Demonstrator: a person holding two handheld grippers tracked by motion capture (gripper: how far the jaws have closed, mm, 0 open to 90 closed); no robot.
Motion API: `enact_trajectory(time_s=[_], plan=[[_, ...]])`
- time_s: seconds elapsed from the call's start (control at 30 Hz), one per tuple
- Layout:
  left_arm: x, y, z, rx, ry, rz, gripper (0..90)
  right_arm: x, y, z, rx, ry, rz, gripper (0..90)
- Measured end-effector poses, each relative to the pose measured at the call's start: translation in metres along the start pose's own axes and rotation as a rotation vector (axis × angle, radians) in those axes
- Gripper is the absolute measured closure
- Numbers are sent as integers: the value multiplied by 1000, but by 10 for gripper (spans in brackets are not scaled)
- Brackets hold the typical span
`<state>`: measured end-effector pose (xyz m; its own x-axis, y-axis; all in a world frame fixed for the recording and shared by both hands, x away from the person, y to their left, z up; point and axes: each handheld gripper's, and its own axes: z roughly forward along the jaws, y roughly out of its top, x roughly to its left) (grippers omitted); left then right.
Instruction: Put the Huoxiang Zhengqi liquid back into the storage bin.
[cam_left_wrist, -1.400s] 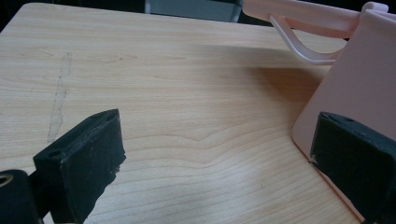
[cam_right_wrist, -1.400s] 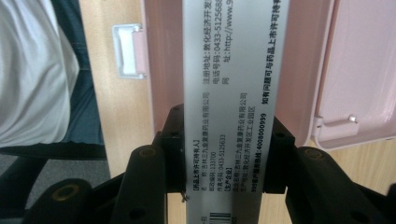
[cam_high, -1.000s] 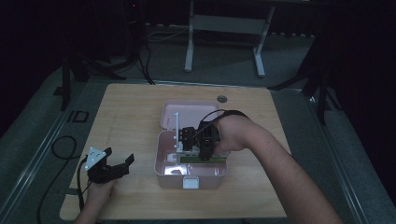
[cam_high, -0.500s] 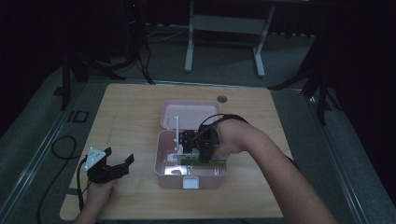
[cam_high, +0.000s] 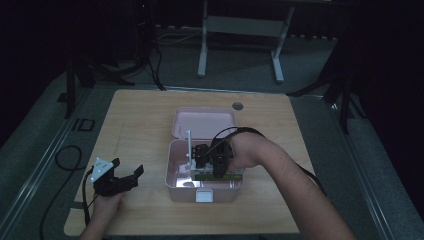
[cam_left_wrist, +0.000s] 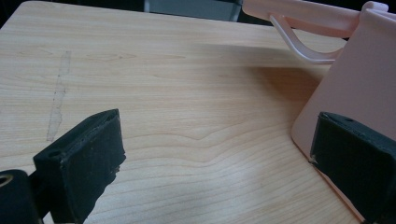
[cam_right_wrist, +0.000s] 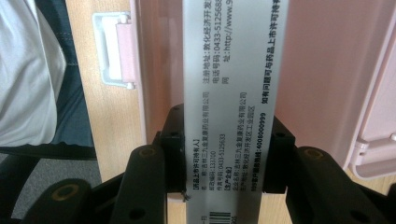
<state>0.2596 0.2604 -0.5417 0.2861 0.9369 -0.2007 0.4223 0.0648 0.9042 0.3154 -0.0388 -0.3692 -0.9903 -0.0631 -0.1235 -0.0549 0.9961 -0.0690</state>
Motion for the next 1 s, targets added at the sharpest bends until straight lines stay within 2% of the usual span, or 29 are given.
enact_trajectory(time_s=[0.23, 0.4, 0.73, 0.9, 1.0], plan=[[0, 0, -1, -2, 0, -2, 31, 0, 4, 8, 11, -1, -10, 613], [0, 0, -1, -4, -2, -3, 31, -1, 3, 14, -5, 18, 2, 613], [-3, 0, 2, -4, -15, -1, 31, -2, 4, 25, -7, 16, -12, 613], [-1, 0, 1, -11, -9, -6, 31, -3, 4, 33, -11, 31, 5, 613], [0, 0, 1, -10, -7, -6, 31, -2, 0, 37, -6, 18, -2, 613]])
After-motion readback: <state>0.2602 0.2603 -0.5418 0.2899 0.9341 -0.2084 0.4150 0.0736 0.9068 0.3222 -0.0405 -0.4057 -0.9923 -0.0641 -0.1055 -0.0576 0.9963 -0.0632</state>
